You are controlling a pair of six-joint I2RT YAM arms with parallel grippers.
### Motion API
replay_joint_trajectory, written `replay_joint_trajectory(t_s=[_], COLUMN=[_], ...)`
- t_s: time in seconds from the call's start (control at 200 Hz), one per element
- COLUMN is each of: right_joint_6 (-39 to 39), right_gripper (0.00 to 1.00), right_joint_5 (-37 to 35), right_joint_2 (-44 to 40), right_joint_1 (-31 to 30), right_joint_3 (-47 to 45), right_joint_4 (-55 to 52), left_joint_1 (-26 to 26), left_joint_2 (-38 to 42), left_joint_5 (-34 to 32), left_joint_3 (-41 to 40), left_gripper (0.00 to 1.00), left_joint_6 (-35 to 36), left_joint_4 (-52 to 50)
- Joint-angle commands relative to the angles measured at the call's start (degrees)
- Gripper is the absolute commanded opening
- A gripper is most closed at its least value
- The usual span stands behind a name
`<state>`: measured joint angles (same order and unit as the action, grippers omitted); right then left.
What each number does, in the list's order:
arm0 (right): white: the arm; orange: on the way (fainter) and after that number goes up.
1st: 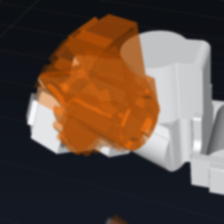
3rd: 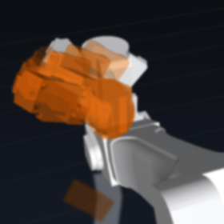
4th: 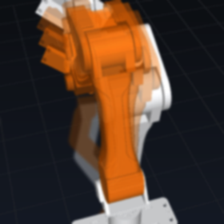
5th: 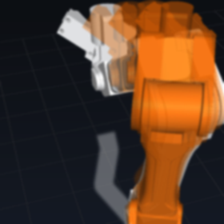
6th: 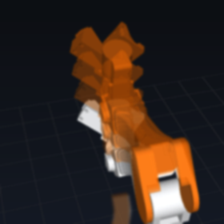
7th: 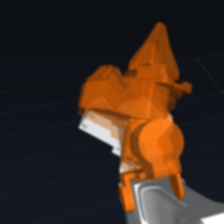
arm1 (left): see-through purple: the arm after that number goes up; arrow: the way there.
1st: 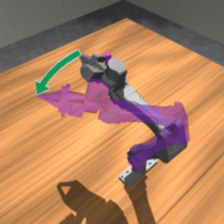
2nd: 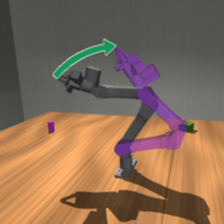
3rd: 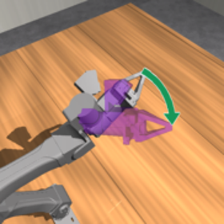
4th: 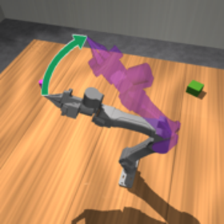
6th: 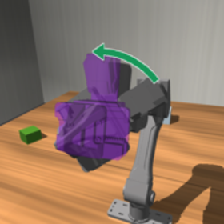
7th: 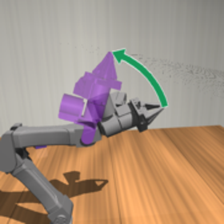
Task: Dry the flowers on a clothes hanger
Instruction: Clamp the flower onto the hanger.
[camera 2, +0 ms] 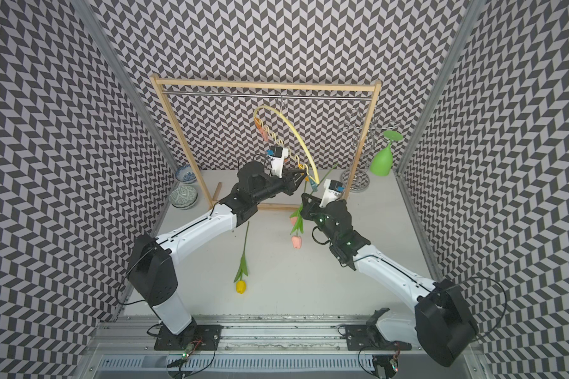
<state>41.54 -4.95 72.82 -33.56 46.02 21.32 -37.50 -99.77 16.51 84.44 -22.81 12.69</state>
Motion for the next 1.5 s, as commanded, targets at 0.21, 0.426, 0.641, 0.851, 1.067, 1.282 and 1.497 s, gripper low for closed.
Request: replay_joint_trajectory(t_s=[0.21,0.426,0.641,0.851,1.067,1.282,1.497], right_joint_6=[0.8,0.8,0.4,-1.6,-1.8,-0.9,0.1], right_gripper=[0.00,0.00,0.00,0.00,0.00,0.00,0.00], right_joint_5=[-3.0,-3.6,-2.1,1.5,2.5,-0.6,0.5], right_joint_2=[-1.8,-0.2,-0.3,0.3,1.6,1.9,1.9], right_joint_1=[0.7,1.0,1.2,1.2,1.2,1.8,3.1], right_joint_3=[0.5,2.1,2.3,3.8,4.3,3.2,2.3], right_joint_4=[5.2,1.9,2.9,4.5,4.7,3.1,3.6], left_joint_1=[-0.2,-0.2,-0.2,-0.2,-0.2,-0.2,-0.2], left_joint_2=[2.0,2.2,2.0,1.8,2.0,2.1,2.0], left_joint_5=[-1.3,-1.3,-1.2,-1.0,-1.0,-1.3,-1.2], left_joint_3=[1.7,1.7,1.7,1.7,1.4,1.4,1.4], left_gripper=[0.26,0.26,0.26,0.26,0.26,0.26,0.26], left_joint_6=[1.7,1.7,1.7,1.5,1.4,1.7,1.6], left_joint_4=[-1.4,-1.4,-1.4,-1.3,-1.1,-1.3,-1.2])
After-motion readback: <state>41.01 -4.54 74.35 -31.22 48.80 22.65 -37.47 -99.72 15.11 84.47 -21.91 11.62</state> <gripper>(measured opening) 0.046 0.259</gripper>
